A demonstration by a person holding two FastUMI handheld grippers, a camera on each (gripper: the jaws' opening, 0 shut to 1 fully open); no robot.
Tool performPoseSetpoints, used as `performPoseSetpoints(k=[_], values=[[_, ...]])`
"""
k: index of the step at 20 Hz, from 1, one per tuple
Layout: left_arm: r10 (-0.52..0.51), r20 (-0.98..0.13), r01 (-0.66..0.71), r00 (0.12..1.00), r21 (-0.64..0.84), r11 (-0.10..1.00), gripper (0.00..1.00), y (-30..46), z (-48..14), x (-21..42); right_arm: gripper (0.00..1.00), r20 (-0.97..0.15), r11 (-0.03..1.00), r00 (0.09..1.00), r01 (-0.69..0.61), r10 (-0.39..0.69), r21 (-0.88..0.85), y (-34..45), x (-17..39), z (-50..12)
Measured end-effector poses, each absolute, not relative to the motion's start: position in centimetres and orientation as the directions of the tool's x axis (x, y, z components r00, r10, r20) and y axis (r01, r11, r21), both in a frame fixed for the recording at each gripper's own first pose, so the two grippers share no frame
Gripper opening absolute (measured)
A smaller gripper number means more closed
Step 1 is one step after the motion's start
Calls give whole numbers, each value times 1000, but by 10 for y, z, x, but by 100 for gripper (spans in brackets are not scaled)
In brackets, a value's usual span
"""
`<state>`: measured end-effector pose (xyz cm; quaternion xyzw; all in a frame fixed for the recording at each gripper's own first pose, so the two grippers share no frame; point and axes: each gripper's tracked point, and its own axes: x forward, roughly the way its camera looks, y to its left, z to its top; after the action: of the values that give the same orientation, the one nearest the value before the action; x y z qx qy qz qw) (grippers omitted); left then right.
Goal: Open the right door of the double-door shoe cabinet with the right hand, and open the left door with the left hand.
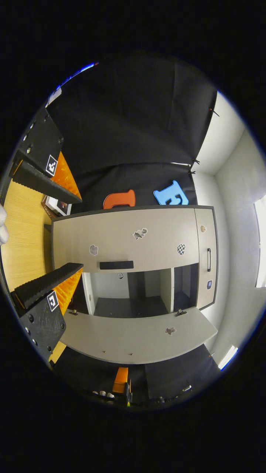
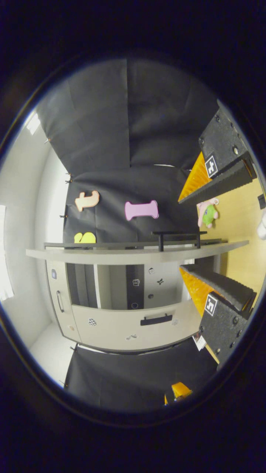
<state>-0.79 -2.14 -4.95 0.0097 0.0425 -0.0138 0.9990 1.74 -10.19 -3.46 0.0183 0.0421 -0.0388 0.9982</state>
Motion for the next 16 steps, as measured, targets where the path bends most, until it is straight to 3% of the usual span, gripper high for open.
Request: performPoseSetpoints(k=[7, 16], values=[[-29, -86, 30, 996, 14, 999, 96, -9, -55, 15, 99, -112, 998, 994, -5, 13, 69, -33, -16, -59], [-60, -77, 59, 995, -12, 998, 96, -40, -53, 92, 99, -161, 993, 981, -105, 112, 52, -1, -11, -71]])
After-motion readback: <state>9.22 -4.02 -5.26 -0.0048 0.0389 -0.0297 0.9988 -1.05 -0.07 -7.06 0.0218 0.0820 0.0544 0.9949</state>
